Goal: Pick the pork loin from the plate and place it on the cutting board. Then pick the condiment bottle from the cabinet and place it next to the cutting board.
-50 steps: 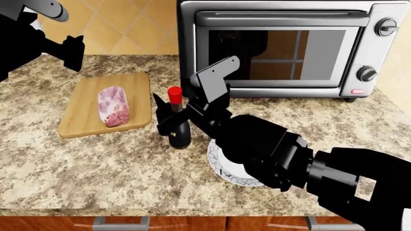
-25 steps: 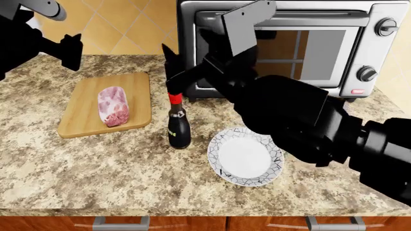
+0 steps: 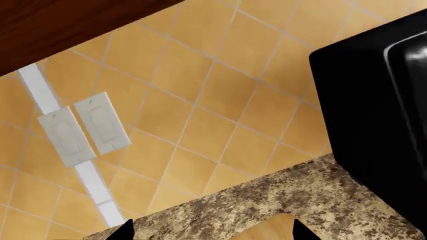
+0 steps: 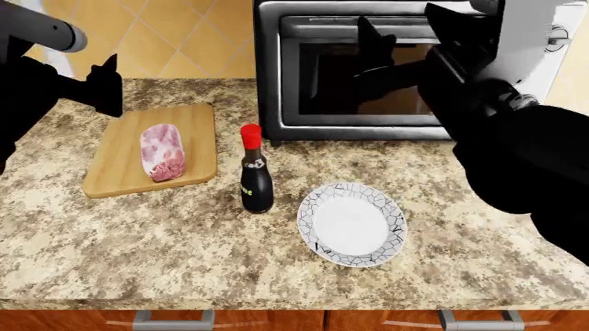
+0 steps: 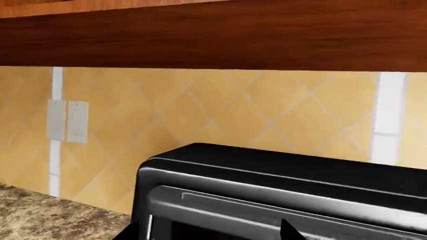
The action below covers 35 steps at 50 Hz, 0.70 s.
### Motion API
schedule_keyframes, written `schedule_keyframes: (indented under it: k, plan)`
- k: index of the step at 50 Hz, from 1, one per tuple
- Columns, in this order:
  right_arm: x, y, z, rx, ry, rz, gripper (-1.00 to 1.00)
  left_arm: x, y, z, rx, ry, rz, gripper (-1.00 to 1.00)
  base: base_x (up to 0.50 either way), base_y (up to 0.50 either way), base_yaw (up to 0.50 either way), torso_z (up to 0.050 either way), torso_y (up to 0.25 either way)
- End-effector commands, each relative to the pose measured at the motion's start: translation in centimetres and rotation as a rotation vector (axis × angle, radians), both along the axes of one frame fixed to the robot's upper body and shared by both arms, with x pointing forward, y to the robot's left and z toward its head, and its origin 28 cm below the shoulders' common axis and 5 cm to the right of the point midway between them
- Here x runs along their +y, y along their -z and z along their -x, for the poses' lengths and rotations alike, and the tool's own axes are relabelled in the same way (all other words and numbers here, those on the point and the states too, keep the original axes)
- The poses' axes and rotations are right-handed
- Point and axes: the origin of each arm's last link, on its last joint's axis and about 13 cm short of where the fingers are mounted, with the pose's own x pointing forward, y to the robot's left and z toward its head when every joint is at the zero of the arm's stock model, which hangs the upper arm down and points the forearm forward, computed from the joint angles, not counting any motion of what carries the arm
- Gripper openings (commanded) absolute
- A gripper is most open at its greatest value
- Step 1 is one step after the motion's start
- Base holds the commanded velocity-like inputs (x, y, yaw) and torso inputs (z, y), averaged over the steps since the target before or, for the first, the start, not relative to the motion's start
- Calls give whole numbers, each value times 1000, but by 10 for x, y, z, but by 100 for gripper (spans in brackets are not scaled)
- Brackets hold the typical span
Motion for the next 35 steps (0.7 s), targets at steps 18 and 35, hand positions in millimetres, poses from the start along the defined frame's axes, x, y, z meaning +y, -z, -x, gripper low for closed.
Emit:
schedule_keyframes:
  k: [18, 35]
  plan:
    - [-53, -2, 47, -58, 312, -62, 100, -17, 18, 52, -39, 48, 61, 100, 0, 0, 0, 0, 0]
    - [-74, 9, 73, -18, 421, -73, 100, -23, 28, 61, -10, 89, 54, 100, 0, 0, 0, 0, 0]
